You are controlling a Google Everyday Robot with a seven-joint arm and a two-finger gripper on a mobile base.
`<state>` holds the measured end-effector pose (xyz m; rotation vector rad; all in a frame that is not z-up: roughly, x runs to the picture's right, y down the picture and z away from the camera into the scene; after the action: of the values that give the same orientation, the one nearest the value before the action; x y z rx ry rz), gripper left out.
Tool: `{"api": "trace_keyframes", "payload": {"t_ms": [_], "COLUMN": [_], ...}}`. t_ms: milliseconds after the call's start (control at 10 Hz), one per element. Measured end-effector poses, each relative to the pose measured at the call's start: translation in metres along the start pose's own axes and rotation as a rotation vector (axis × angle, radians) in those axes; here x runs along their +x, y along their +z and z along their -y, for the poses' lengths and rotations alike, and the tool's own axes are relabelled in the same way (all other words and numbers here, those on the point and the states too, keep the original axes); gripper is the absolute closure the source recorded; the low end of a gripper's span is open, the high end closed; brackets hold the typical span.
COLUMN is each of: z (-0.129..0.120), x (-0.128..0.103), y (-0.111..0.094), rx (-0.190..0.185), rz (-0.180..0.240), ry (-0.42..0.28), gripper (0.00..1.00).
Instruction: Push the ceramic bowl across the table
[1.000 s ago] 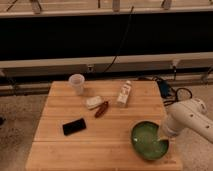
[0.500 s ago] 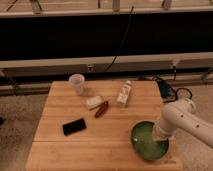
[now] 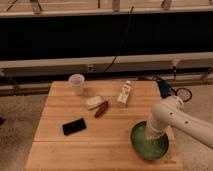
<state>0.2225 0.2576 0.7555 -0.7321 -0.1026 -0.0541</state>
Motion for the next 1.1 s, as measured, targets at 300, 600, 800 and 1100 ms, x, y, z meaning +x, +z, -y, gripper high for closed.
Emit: {"api": "trace_keyframes", "payload": {"t_ms": [300,600,800,1100], "z": [0.012,0.016,0.024,0.029], "x": [-0.013,-0.024,-0.044,-0.051], "y": [0.000,0.002,0.005,0.010], "rx": [-0.007,-0.017,-0.022,-0.039], "rz": [-0.021,-0.032,-0.036,-0.054], "ry": [-0.032,-0.048,-0.086,-0.133], "gripper": [0.95,0.95,0.95,0.95]}}
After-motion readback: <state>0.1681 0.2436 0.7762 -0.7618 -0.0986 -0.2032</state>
